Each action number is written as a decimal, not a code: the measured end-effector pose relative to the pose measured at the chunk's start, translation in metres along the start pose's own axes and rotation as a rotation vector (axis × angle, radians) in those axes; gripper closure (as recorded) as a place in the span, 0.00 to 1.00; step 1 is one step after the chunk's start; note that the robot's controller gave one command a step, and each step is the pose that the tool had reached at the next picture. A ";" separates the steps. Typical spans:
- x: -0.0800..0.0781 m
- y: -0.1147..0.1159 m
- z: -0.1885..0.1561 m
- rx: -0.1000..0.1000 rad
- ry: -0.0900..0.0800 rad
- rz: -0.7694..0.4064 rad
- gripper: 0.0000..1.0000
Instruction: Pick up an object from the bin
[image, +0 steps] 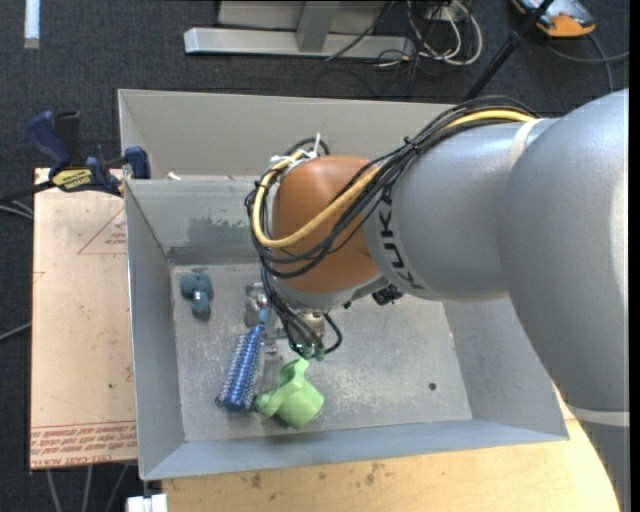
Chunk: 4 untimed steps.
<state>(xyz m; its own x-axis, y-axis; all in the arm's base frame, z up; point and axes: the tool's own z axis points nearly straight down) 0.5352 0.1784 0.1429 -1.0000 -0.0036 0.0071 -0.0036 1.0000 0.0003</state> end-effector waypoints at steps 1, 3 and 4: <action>-0.006 -0.004 0.074 0.001 -0.006 -0.573 0.00; -0.033 0.008 -0.034 0.001 -0.017 -0.591 1.00; -0.020 -0.020 -0.149 0.003 -0.016 -0.651 1.00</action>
Offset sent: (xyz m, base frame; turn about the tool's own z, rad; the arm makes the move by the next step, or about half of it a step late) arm 0.0055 -0.0043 -0.0729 -0.5759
